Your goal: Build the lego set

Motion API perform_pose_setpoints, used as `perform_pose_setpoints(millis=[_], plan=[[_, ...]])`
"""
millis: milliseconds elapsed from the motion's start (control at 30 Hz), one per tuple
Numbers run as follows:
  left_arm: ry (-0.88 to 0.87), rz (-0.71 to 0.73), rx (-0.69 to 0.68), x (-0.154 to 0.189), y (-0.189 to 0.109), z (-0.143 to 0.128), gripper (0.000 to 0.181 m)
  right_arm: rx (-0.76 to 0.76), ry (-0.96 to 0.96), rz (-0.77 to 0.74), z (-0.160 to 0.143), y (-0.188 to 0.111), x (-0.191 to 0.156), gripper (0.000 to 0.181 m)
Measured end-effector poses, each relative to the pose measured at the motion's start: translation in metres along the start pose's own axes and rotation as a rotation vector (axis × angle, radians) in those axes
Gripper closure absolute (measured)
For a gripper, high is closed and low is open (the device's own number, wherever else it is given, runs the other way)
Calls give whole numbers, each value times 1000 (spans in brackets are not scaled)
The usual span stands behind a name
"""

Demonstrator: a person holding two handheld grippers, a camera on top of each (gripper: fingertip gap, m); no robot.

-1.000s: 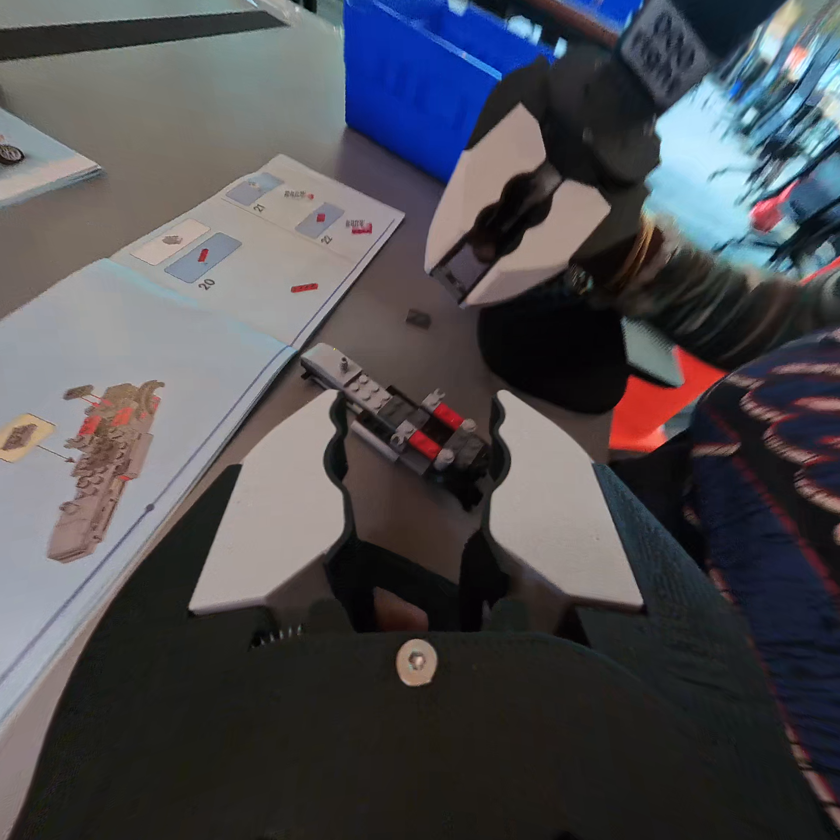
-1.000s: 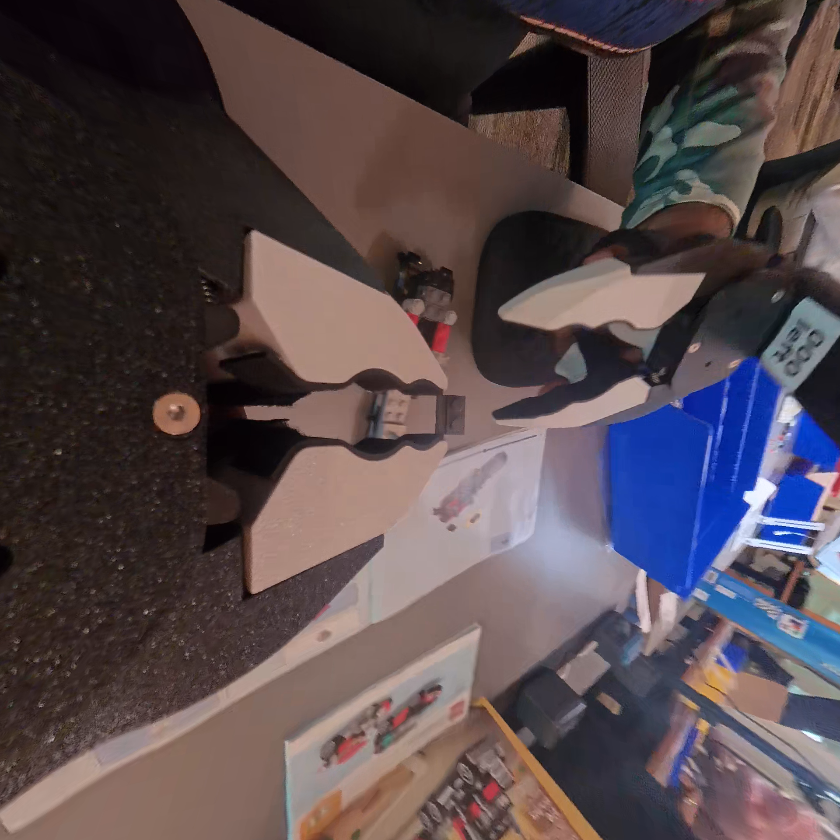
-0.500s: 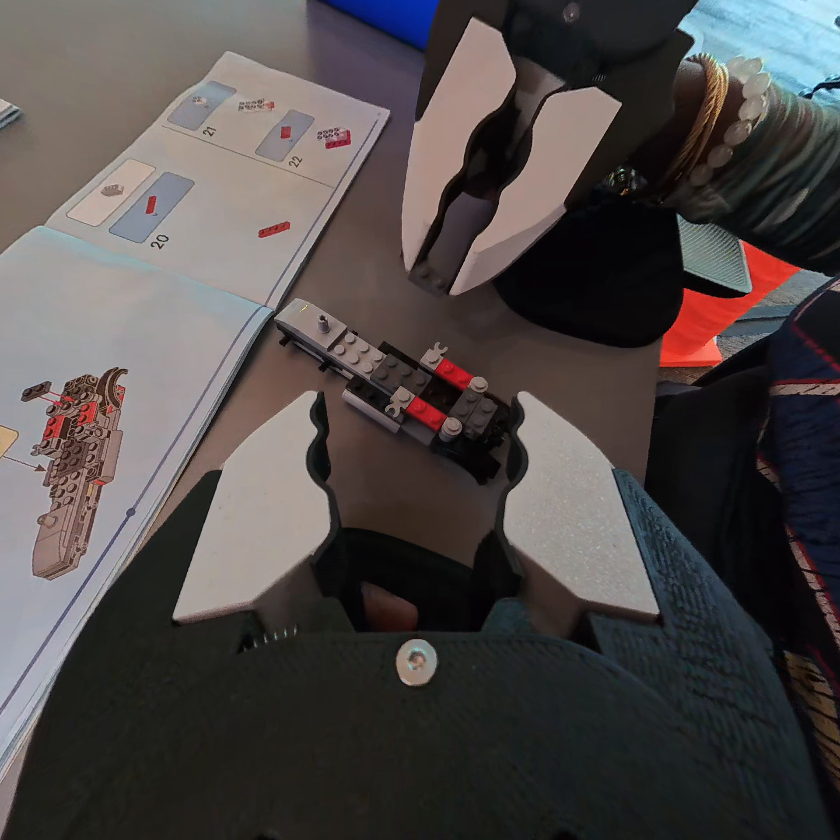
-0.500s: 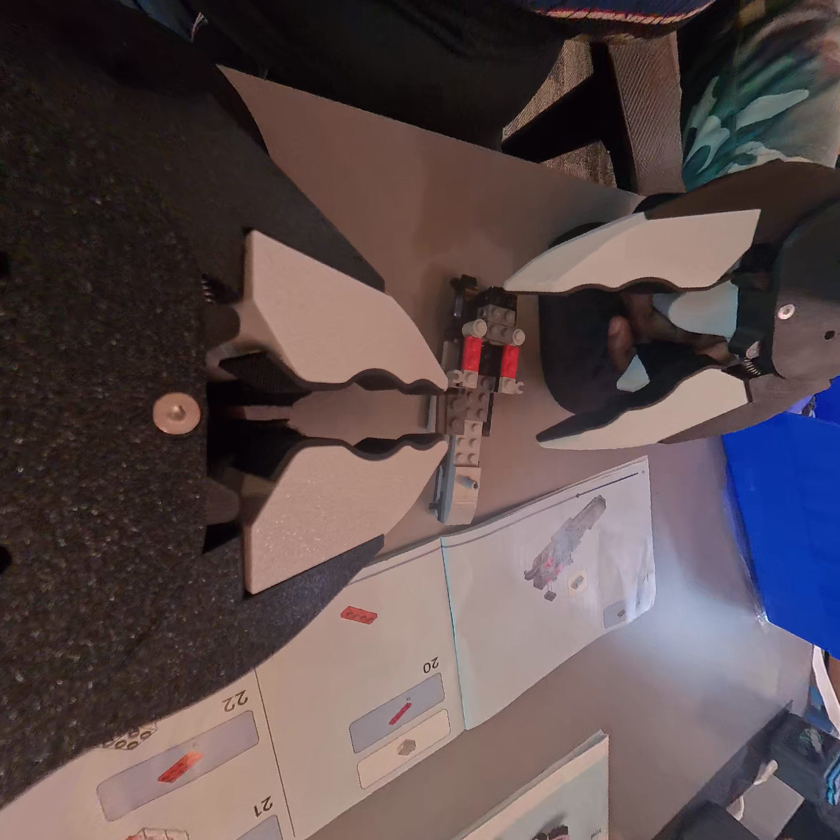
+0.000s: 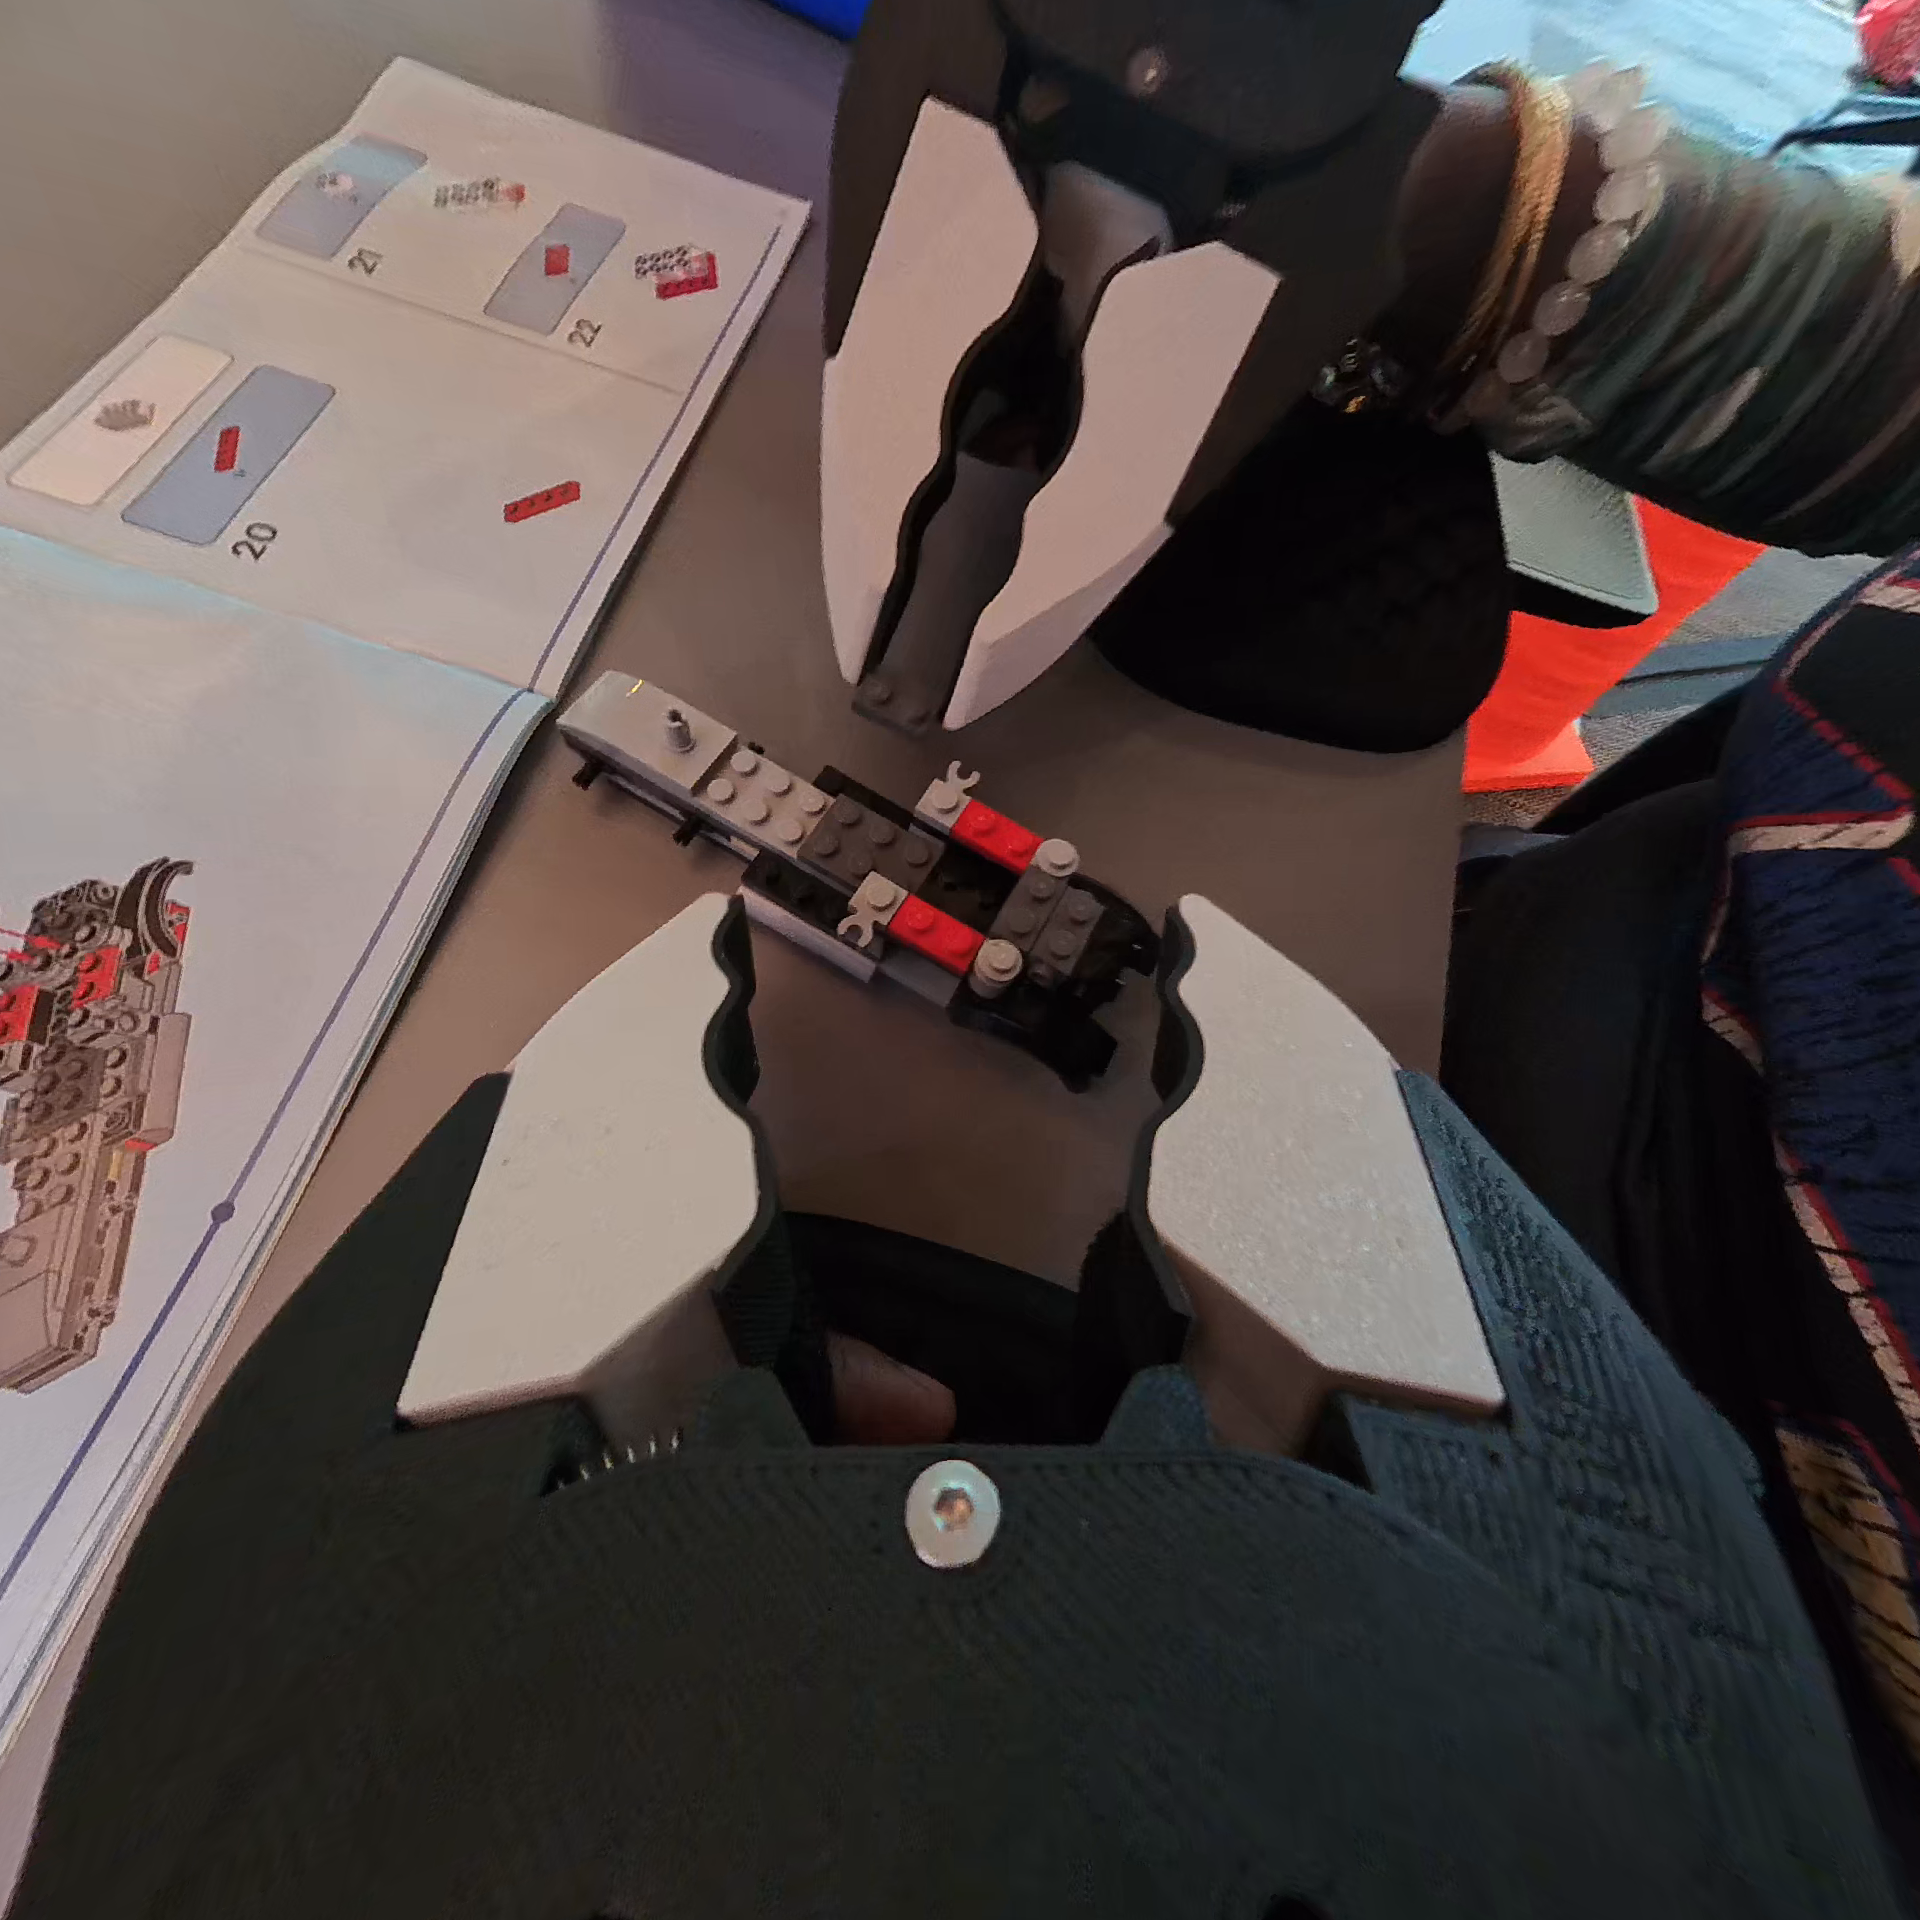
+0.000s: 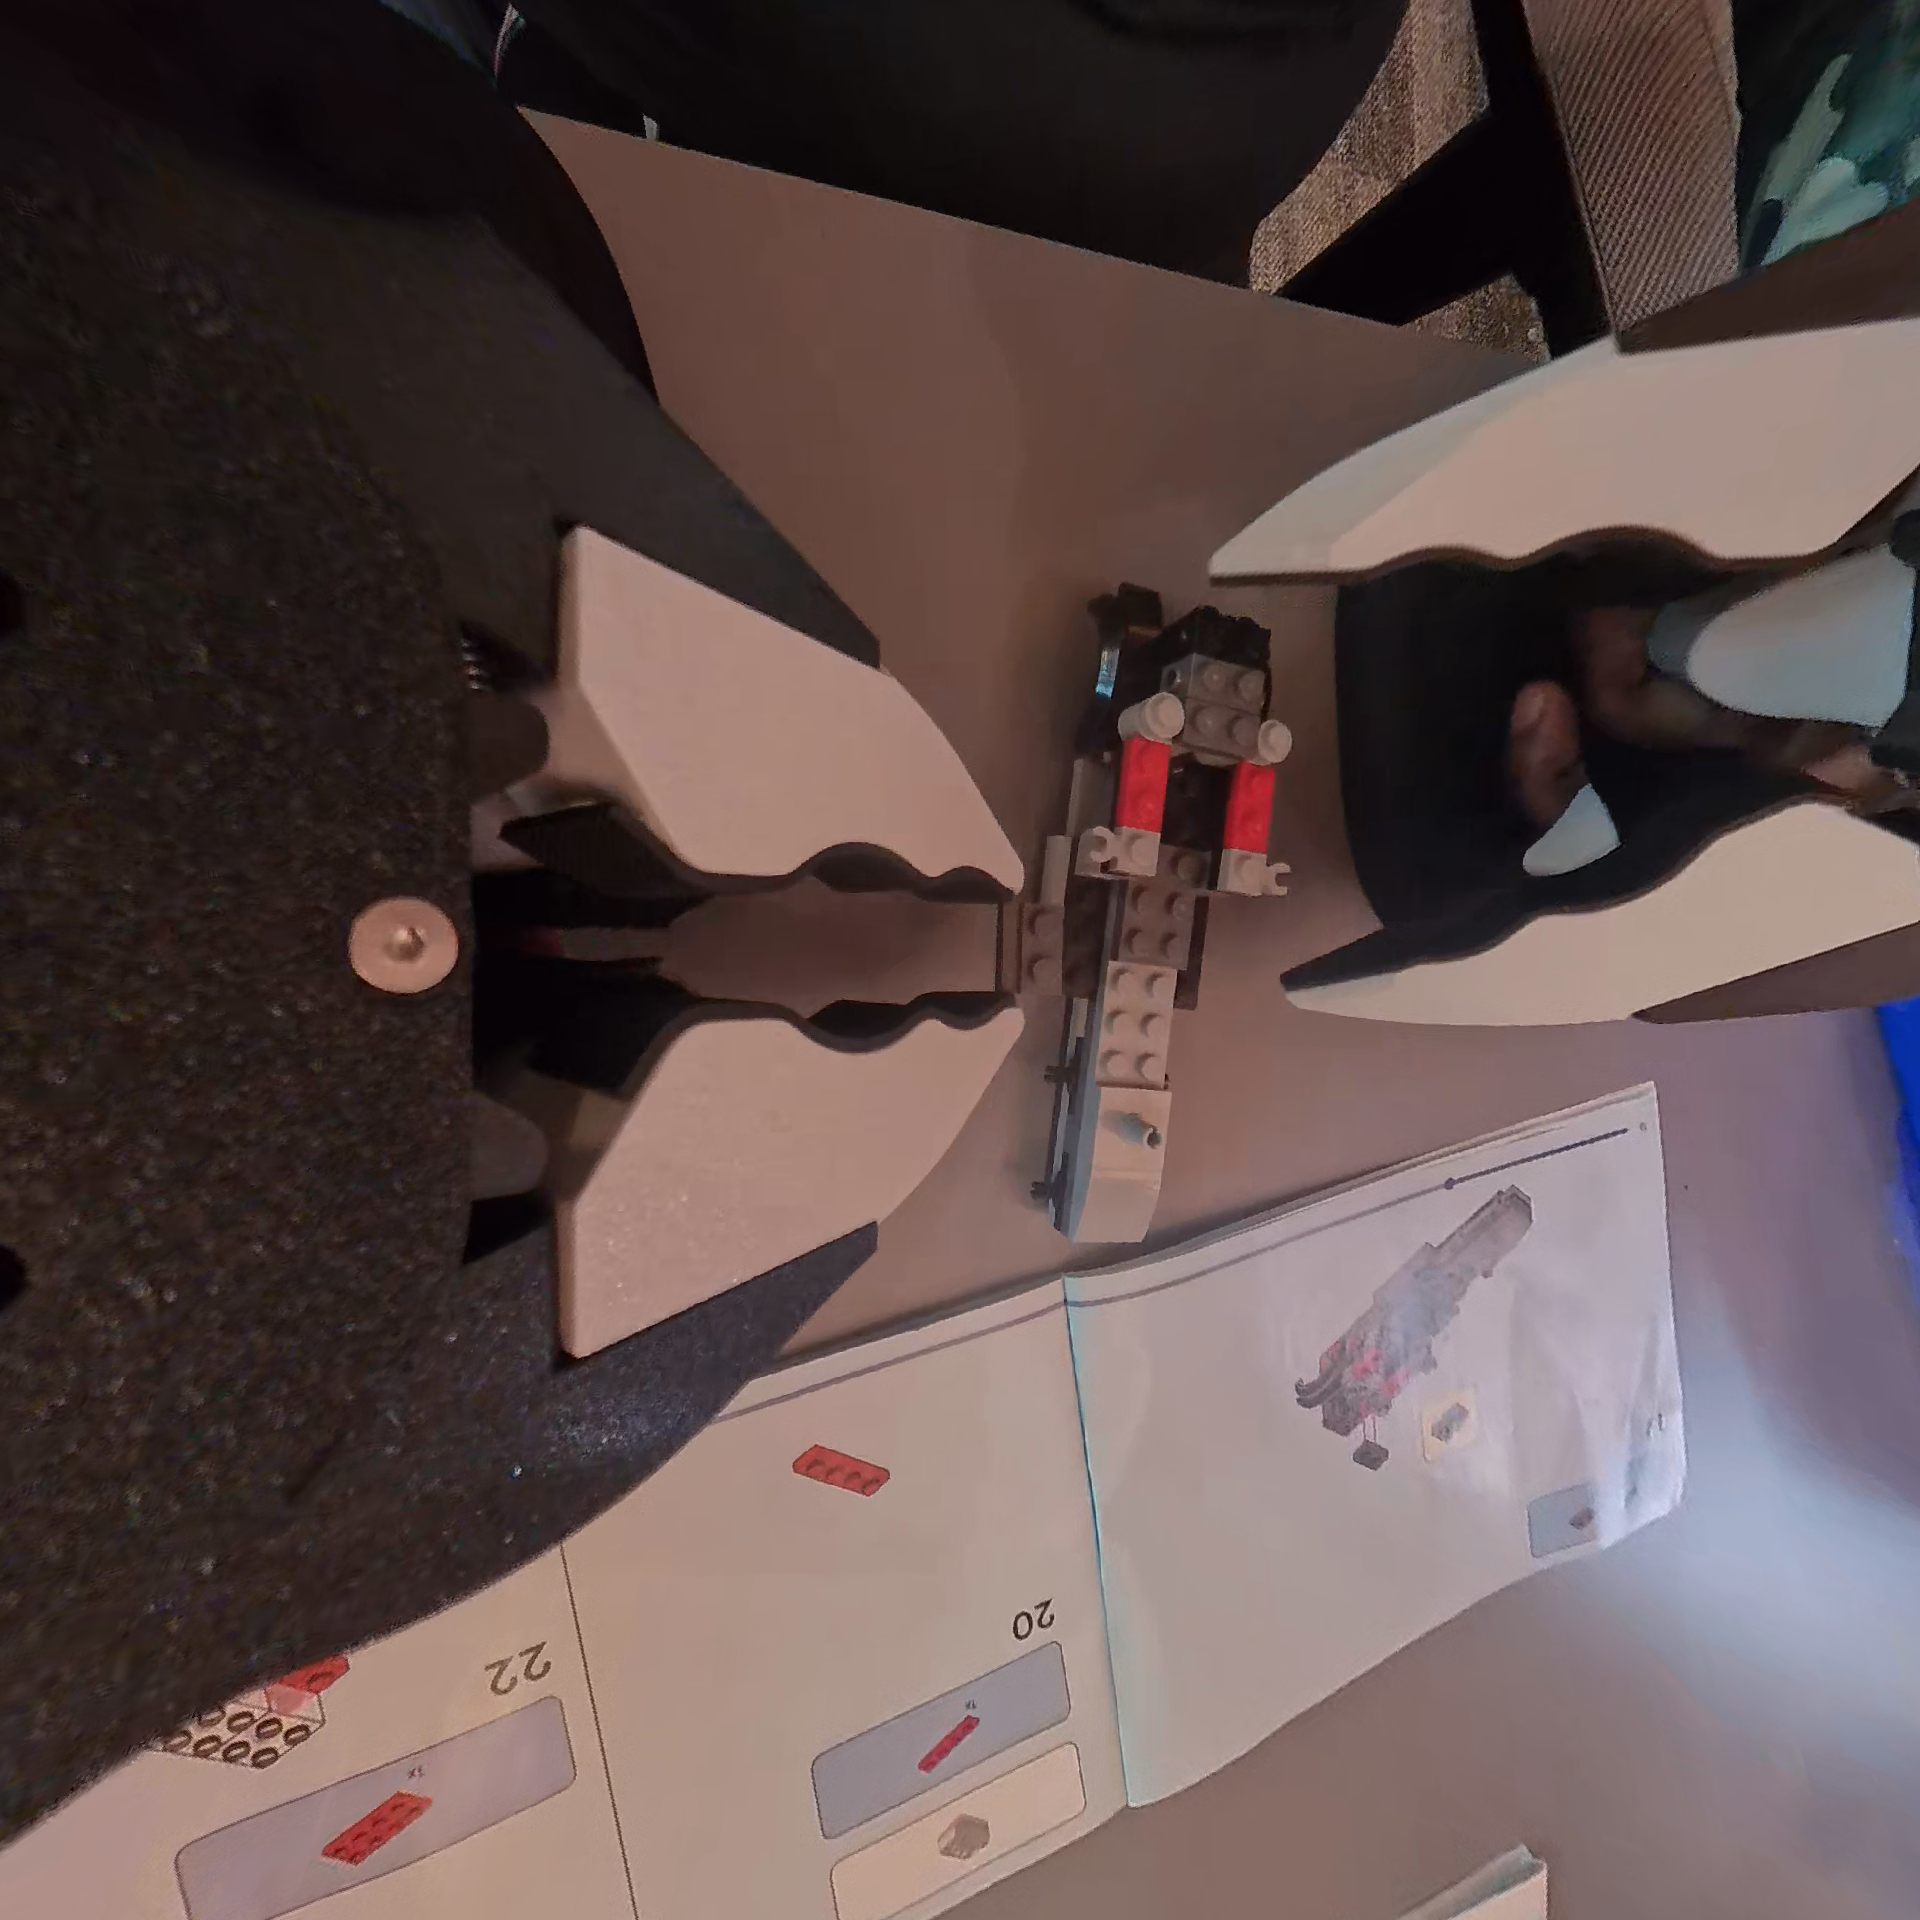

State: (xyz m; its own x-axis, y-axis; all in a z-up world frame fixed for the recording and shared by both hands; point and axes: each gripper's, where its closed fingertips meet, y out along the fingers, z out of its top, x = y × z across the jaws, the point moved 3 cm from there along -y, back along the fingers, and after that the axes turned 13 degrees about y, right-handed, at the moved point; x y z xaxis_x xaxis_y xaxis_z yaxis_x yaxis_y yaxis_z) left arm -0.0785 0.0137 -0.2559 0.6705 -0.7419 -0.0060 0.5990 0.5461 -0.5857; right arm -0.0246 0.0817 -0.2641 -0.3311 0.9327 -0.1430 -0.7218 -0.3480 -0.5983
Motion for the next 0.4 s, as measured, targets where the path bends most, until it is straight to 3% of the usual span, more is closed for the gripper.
perform_pose_setpoints(millis=[133, 400], plan=[[18, -9, 50, 2, -5, 4, 108, -24, -16, 1, -2, 4, 0, 165], [68, -19, -7, 7, 1, -1, 106, -32, -31, 21, -2, 9, -1, 165]])
